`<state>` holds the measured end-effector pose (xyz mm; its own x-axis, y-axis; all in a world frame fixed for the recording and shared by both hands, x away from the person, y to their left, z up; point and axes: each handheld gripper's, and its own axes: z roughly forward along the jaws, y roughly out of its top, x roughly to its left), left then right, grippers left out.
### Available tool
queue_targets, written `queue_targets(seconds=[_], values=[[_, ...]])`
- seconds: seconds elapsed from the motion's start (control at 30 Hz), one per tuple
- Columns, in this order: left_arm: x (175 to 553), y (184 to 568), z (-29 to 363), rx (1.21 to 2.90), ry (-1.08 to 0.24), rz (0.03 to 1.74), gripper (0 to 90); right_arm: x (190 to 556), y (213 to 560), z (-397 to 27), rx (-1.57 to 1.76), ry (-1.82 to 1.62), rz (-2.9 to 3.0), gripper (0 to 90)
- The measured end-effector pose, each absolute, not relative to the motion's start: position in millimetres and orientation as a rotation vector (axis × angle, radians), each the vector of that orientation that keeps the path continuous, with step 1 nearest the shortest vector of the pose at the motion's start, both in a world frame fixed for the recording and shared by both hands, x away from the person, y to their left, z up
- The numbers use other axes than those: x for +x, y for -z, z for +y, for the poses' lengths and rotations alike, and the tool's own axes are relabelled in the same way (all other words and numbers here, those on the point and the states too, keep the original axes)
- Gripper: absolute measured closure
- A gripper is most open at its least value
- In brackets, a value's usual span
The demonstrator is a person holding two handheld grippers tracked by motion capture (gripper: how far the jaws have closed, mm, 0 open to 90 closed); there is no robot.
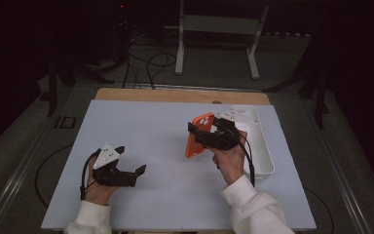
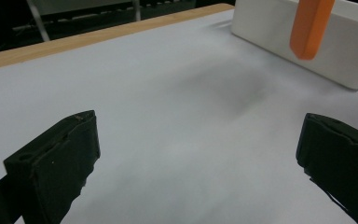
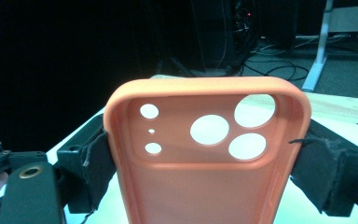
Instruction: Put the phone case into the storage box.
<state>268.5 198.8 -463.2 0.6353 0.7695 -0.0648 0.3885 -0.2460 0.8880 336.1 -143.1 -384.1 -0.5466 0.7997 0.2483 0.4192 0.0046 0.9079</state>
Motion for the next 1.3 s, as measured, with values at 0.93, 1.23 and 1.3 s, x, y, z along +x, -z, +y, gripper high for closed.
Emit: queue_targets(seconds=[0.93,1.23,1.3], values=[[254.8,480.3,221.7,1.831,-0.571,0.937,0.0,349.3,371.3,-151.5,1.238,-1.511,1.912,15.9],[254.6,479.7,223.1,1.816,-0.572,0.94,0.0,360.7,366.8,-154.9,1.236,-1.475,1.894,15.9],[254.6,479.7,223.1,1.816,-0.573,0.94,0.0,362.8,365.8,-155.2,1.233,-1.472,1.895,15.9]])
